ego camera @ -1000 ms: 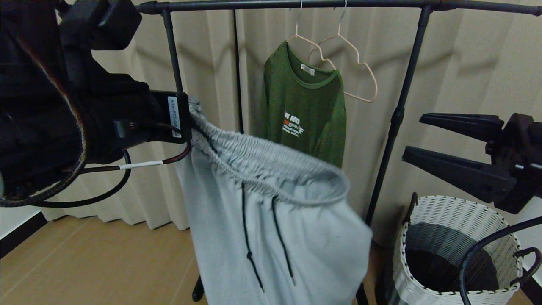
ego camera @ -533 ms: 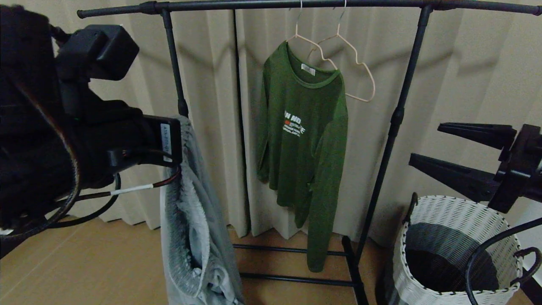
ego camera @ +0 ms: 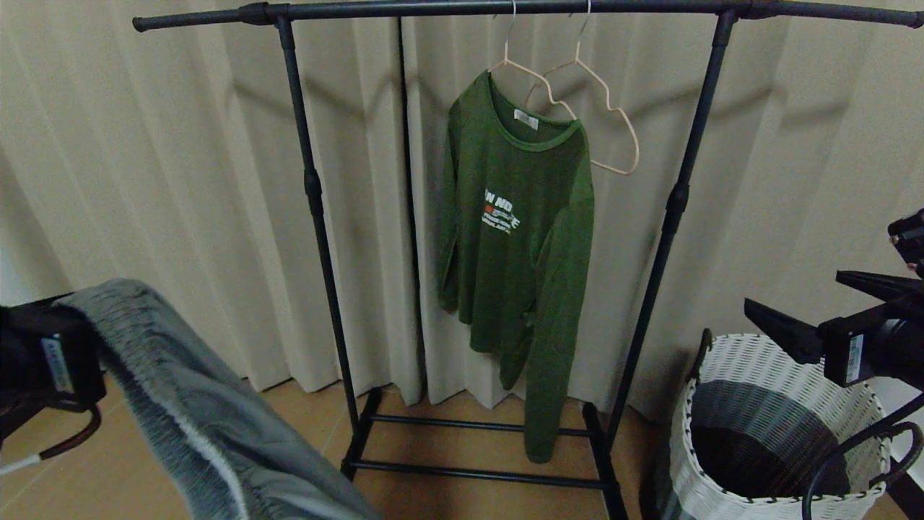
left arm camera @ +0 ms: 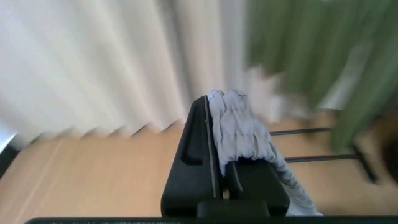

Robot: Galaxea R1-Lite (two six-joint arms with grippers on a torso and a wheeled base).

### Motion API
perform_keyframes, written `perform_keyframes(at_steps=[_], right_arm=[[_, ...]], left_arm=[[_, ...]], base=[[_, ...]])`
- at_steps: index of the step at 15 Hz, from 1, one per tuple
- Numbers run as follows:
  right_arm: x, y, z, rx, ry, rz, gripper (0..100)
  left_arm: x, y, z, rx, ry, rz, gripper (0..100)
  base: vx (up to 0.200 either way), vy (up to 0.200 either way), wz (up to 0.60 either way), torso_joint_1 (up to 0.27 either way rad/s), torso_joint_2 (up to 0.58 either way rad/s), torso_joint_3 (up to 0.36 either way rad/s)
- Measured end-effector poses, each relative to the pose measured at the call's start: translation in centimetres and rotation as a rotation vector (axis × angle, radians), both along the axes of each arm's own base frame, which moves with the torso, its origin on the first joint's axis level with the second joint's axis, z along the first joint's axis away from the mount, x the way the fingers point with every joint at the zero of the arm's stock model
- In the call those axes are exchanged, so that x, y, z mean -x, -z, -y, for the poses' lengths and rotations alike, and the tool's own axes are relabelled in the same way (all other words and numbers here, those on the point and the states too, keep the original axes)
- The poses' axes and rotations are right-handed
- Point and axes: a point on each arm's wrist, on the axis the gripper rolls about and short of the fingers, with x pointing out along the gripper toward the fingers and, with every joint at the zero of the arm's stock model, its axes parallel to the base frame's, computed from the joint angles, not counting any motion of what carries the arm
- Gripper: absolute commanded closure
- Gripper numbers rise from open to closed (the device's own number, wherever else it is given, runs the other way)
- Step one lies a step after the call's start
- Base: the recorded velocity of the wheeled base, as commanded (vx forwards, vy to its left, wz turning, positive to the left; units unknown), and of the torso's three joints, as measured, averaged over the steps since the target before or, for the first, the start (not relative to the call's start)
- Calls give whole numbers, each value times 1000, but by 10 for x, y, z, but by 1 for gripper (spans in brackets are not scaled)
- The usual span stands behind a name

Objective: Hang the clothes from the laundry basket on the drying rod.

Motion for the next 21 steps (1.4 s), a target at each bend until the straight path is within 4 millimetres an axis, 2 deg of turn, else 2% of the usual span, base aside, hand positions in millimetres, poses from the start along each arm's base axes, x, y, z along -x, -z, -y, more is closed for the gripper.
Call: perform_keyframes(at_steps=[3,5,8,12,21], right_arm=[[3,15,11,27,116,-36,0],[4,17,13,24,125,-41,0],[4,17,13,23,124,-39,0],[5,16,13,19,123,-32,0],[5,13,13,18,121,-22,0]], left_arm=[[21,31,-20,37,-36,-41,100],[30,40,-26,51,-57,-37,100],[38,43,-29,50,-62,-25,100],[41,45,-29,51,-48,-14,100],[43,55,-30,1,-11,27,100]], base=[[0,0,0,0,0,0],[0,0,0,0,0,0],[0,0,0,9,-35,-19],[0,0,0,63,-253,-254],[0,0,0,190,-503,-288]])
